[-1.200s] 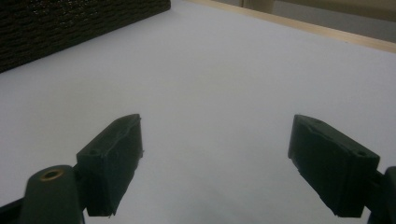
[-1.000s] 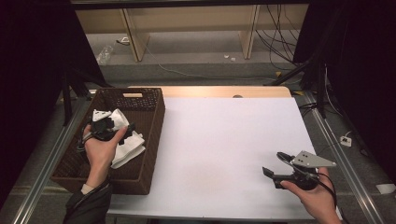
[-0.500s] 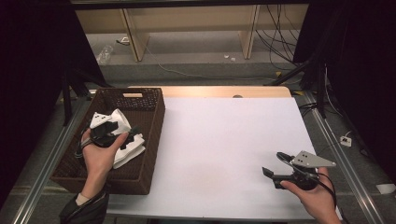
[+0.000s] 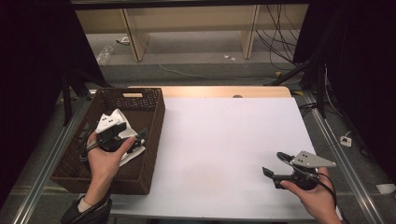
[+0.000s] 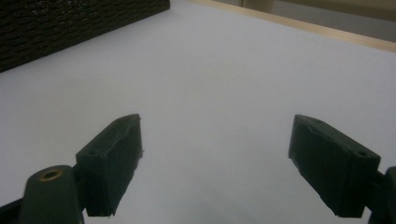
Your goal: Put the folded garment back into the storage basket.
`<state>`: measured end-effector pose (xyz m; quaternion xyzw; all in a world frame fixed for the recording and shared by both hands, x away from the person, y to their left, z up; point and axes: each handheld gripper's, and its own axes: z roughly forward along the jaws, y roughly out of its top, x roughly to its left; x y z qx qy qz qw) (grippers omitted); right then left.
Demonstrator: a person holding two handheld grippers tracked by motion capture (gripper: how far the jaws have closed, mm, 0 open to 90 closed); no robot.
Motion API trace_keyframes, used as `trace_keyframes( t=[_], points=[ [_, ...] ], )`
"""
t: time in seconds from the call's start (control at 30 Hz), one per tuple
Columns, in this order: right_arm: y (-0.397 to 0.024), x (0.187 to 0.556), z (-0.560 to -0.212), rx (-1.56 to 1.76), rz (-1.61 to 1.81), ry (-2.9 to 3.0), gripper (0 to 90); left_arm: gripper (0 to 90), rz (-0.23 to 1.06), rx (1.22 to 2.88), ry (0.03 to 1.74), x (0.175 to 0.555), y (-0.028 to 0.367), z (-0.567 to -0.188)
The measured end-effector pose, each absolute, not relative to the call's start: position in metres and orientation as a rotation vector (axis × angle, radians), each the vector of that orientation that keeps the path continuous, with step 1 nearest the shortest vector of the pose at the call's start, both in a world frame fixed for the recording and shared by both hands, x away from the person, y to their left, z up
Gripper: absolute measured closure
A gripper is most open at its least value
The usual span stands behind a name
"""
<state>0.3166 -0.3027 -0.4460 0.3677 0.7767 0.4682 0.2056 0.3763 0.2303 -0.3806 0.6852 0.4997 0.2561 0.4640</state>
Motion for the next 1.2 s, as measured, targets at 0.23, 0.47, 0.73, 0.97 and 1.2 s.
trace_keyframes(
  t=[0.23,0.47,0.73,0.97,1.2],
  points=[
    [-0.303,0.317,-0.446,1.024,1.311,2.159,18.2,17.1,0.618,1.684,1.180,0.371,0.224,-0.379],
    [-0.303,0.316,-0.446,1.027,1.306,2.164,18.1,18.2,0.610,1.719,1.107,0.363,0.210,-0.373],
    [-0.303,0.317,-0.446,1.026,1.311,2.161,18.1,18.6,0.567,1.730,1.070,0.357,0.202,-0.370],
    [-0.303,0.316,-0.446,1.026,1.308,2.165,17.8,18.2,0.554,1.723,1.009,0.352,0.197,-0.366],
    [-0.303,0.317,-0.446,1.023,1.311,2.161,17.8,17.5,0.536,1.732,0.956,0.347,0.188,-0.362]
  ],
)
